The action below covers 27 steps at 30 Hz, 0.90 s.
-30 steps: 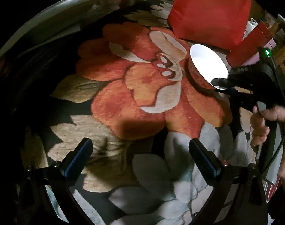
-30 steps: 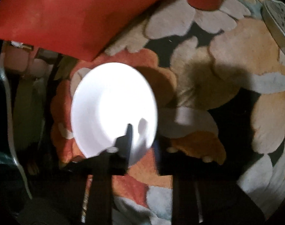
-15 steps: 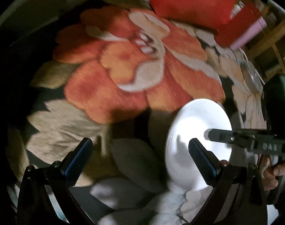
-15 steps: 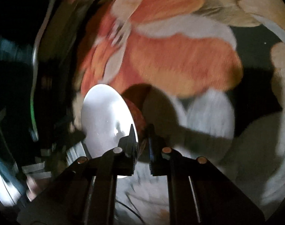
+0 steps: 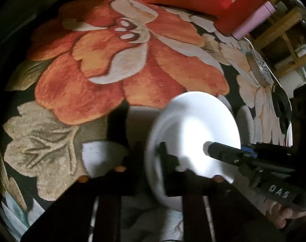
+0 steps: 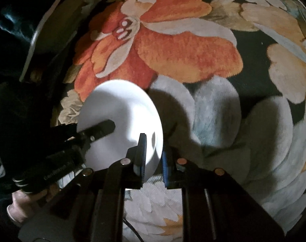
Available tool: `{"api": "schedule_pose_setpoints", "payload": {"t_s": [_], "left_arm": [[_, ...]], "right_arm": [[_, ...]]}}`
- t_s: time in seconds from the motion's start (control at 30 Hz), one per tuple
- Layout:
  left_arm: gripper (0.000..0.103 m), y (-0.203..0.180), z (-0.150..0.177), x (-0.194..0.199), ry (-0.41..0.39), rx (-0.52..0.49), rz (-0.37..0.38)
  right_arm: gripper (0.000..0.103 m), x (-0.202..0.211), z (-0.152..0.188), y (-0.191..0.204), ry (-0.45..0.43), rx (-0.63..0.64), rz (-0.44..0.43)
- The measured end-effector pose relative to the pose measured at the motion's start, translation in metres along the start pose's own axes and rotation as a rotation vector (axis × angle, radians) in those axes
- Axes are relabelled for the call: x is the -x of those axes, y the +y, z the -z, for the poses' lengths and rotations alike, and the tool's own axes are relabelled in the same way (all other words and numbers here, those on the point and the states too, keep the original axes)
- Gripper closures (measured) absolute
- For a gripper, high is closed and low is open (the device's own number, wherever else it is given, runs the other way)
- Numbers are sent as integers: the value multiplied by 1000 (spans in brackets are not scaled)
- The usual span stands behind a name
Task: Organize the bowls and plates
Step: 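Lift the last white bowl and carry it over the stack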
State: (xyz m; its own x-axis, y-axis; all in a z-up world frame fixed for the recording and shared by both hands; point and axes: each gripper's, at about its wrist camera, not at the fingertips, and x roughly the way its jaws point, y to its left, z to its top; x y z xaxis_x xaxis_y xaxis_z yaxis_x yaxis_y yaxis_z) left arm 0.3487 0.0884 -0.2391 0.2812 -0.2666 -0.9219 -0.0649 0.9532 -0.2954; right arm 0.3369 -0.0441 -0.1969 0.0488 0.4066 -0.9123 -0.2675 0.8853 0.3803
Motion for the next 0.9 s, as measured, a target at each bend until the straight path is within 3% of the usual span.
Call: {"api": "schedule_pose_setpoints", "payload": {"t_s": [0.07,0.27,0.53,0.9], "left_arm": [[93,-7,2,3,-8,-17,-13],[93,-32,8,14,-14,-65,45],[93,-104,22,27,-17,-195,122],[93,-182,40,31,-6,-312,194]], "right_arm": [[91,4,4,4,-7,22,29],[91,30,25,-5,-8,0,44],[91,87,69,-47,-77,-194,40],[91,146,112,-87,-155,-291,120]]}}
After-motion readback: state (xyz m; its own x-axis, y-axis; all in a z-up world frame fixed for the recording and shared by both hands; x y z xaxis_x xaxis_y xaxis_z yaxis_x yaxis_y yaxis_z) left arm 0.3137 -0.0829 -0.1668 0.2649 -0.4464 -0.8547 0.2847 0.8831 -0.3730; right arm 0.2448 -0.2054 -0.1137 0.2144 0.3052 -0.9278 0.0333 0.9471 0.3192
